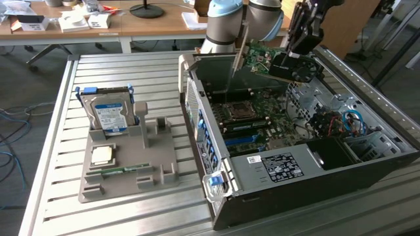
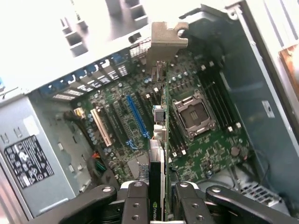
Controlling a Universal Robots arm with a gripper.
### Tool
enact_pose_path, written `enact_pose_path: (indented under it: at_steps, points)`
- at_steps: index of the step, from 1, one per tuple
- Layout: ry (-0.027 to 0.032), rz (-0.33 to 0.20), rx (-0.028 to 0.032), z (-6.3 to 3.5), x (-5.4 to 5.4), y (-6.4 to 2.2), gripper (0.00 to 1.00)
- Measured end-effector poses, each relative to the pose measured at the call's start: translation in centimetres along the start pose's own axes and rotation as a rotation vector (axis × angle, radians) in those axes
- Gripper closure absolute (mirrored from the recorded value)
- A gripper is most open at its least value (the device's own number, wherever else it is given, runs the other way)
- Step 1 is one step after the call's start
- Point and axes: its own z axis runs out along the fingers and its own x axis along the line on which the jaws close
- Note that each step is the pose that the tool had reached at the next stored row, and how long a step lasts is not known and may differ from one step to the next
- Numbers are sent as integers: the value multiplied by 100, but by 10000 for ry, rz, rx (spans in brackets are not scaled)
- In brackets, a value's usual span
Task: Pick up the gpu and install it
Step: 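Insert the gpu into the slot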
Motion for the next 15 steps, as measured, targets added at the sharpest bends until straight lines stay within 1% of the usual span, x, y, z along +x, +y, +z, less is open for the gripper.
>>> enact_pose_path:
  at_steps: [15]
  points:
    - [139,-2732,-74,30,1,-1,74]
